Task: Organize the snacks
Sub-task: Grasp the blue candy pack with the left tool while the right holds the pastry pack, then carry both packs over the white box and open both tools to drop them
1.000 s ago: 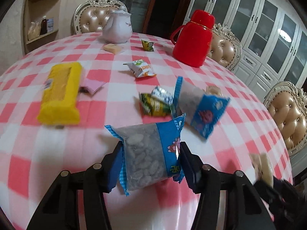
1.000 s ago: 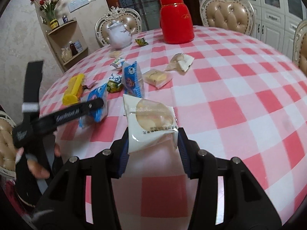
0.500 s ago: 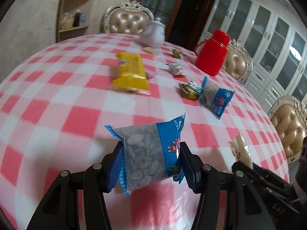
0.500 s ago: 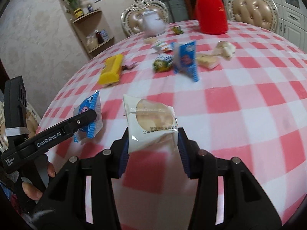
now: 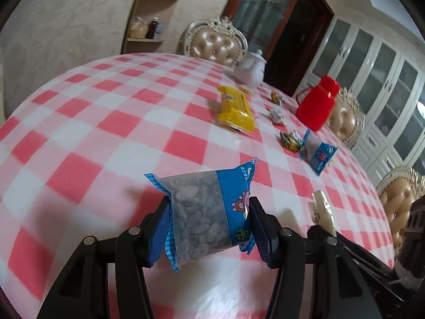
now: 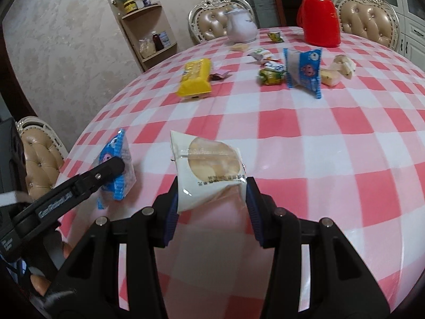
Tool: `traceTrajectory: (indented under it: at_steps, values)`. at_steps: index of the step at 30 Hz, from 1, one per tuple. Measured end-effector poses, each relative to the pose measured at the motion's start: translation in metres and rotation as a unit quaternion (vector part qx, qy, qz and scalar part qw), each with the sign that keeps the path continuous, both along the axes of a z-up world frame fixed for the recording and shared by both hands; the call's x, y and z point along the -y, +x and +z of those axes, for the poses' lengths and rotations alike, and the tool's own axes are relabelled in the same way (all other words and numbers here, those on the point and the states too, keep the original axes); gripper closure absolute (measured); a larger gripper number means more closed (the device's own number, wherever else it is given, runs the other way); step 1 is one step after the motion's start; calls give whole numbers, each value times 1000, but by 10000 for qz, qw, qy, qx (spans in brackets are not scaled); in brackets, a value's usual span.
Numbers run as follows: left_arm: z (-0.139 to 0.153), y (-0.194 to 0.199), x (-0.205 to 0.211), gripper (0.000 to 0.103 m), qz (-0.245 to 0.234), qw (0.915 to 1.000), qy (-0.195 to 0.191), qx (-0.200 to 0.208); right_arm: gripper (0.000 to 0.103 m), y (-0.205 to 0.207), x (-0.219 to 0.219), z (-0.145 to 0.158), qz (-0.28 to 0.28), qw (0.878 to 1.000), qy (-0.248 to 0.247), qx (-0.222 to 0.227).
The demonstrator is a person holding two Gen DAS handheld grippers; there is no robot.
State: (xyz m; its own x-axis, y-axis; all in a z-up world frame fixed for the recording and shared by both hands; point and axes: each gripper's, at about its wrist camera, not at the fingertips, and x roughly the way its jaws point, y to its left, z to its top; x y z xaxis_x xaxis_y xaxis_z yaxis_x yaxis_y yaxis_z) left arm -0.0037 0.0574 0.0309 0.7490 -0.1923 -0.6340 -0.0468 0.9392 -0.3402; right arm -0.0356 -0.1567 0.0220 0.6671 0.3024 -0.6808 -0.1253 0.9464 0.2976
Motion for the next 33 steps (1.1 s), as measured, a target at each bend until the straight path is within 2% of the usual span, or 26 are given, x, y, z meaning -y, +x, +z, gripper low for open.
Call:
traceTrajectory:
  at_steps: [7,13,17,24,26,29,33]
  values:
    - [6,-42,-34,46,378,9989,22,285,53,-5,-35,-1,337,9994,-52,18]
    - [7,-68,-63,46,609,9980,164,76,53,-10,-78,-1,833,9965,-21,28]
    - [18,-89,-88,46,817,9966,106,32,53,-19,-123,-3,1440,9895,-91,51]
    - [35,-155,-156,46,1273,9915,201,174,53,-50,-202,-3,2818,9594,-35,136]
    - [34,-173,-177,46,1434,9892,254,146,53,-61,-218,-3,3064,9518,-41,157]
    - [27,-203,-203,46,1704,9838,555,46,53,-78,-244,-3,3485,9371,-22,189]
    - [10,-229,-235,45,1962,9784,597,-248,53,-104,-272,-3,4007,9158,-73,261]
